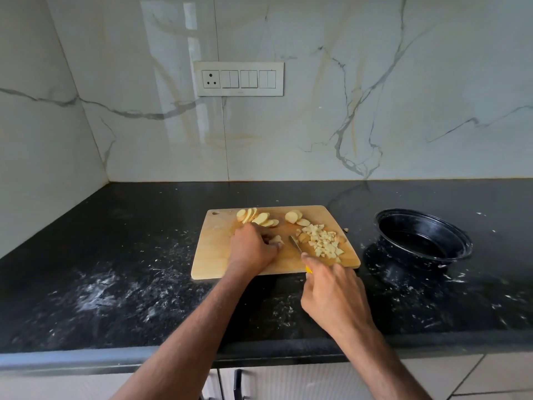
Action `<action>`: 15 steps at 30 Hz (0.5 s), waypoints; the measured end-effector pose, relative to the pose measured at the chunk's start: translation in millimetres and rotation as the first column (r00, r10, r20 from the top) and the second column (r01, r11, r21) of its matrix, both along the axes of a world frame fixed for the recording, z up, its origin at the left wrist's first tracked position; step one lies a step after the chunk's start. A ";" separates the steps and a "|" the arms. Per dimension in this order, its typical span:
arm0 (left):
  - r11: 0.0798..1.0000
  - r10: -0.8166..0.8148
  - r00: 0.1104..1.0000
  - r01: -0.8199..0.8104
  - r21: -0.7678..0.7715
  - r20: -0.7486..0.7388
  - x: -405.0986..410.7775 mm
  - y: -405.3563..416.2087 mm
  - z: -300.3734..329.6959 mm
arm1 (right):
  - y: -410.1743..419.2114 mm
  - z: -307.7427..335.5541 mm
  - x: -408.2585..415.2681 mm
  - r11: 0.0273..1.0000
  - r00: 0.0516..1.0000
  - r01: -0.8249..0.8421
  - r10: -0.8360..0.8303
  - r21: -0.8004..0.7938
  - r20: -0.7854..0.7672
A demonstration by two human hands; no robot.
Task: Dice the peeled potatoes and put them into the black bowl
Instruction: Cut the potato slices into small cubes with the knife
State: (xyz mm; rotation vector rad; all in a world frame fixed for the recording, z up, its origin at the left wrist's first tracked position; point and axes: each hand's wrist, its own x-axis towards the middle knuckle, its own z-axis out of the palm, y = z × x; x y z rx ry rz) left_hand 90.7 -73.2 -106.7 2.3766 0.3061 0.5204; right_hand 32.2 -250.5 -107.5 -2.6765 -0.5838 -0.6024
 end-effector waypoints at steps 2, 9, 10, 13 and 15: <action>1.000 -0.009 1.000 0.009 0.000 0.027 -2.6 4.5 -0.1 | -0.5 -0.4 1.7 1.000 1.000 0.004 -0.004 0.031 -0.002; 1.000 -0.018 0.999 0.018 -0.020 0.029 -1.1 7.7 0.5 | 9.7 3.6 8.0 0.985 0.998 -0.016 0.026 0.174 -0.057; 1.000 -0.025 0.999 0.026 -0.011 0.024 -0.4 7.7 0.5 | 13.0 3.9 8.7 0.982 0.998 -0.022 0.034 0.186 -0.060; 0.999 -0.042 0.999 0.042 -0.001 0.017 -0.4 8.0 -0.6 | 20.6 3.0 9.7 0.982 0.997 -0.039 0.050 0.184 -0.057; 0.999 -0.040 0.999 0.039 0.007 0.013 -0.3 8.1 -1.0 | 22.2 2.3 10.2 0.983 0.997 -0.040 0.052 0.177 -0.064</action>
